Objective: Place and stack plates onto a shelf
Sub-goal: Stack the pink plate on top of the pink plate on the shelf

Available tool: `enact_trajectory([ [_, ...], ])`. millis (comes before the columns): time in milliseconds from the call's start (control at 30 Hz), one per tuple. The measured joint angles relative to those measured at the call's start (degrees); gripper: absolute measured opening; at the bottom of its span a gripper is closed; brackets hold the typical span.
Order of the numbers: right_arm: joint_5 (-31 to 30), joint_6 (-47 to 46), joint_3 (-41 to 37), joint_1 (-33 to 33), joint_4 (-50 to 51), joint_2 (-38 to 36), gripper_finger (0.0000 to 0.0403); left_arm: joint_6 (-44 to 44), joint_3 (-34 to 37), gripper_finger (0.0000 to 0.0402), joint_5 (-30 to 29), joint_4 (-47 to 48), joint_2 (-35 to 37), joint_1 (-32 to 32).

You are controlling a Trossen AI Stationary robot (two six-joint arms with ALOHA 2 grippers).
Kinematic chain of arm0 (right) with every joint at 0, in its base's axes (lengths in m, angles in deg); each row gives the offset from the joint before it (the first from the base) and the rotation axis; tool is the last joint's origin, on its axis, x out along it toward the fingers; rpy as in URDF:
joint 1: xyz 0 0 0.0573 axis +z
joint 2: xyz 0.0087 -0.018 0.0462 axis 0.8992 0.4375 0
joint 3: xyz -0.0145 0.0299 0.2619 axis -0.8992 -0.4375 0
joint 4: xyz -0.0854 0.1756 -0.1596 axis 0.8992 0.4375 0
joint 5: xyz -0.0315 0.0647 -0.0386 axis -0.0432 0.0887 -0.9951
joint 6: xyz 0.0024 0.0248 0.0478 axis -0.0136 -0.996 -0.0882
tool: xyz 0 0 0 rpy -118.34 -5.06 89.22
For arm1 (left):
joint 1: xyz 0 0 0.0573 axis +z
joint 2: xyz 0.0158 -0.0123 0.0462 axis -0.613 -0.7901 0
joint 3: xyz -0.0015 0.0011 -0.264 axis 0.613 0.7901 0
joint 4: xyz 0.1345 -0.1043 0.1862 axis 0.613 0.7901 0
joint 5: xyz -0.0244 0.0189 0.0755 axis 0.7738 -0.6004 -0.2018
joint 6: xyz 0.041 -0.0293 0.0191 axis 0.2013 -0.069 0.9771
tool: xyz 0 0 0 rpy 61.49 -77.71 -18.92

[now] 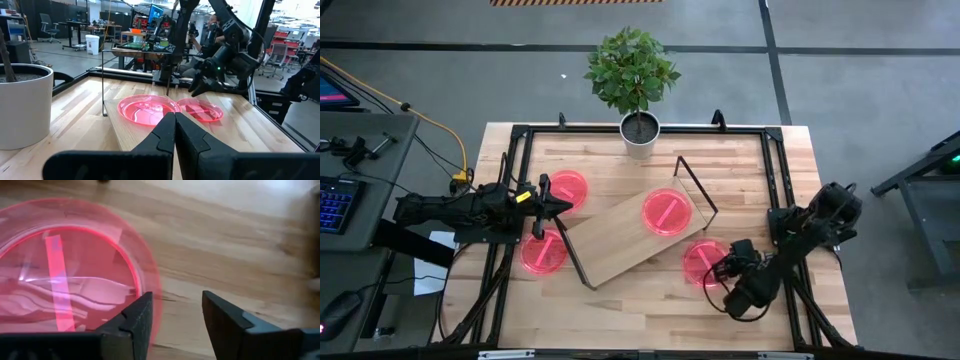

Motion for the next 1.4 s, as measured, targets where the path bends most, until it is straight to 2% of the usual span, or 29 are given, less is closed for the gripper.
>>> enact_trajectory([
  [200,-3.4,3.2,-3.9,0.7,-11.0,0.0,0.0154,0.0,0.0,0.0,0.0,0.0,0.0,0.0],
  [533,-8.8,4.2,-7.5,1.9,-15.5,0.0,0.015,0.0,0.0,0.0,0.0,0.0,0.0,0.0],
  [667,-10.5,6.2,-10.4,2.0,-19.9,-0.4,0.0109,0.0,0.0,0.0,0.0,0.0,0.0,0.0],
  [800,-11.0,6.2,-11.3,2.4,-19.9,-0.3,0.0023,0.0,0.0,0.0,0.0,0.0,0.0,0.0],
  [833,-11.0,6.4,-10.9,2.6,-19.2,-0.3,0.0012,0.0,0.0,0.0,0.0,0.0,0.0,0.0],
  [1033,-7.7,8.1,-6.2,4.7,-14.5,0.0,0.0002,0.0,0.0,0.0,0.0,0.0,0.0,0.0],
  [1167,-7.6,9.5,-3.8,6.7,-13.1,-1.2,0.0001,0.0,0.0,0.0,0.0,0.0,0.0,0.0],
  [1300,-10.3,11.6,-2.0,9.1,-13.7,-3.5,0.0,0.0,0.0,0.0,0.0,0.0,0.0,0.0],
  [1400,-15.9,14.6,-1.3,10.7,-16.2,-6.0,0.0,0.0,0.0,0.0,0.0,0.0,0.0,0.0],
])
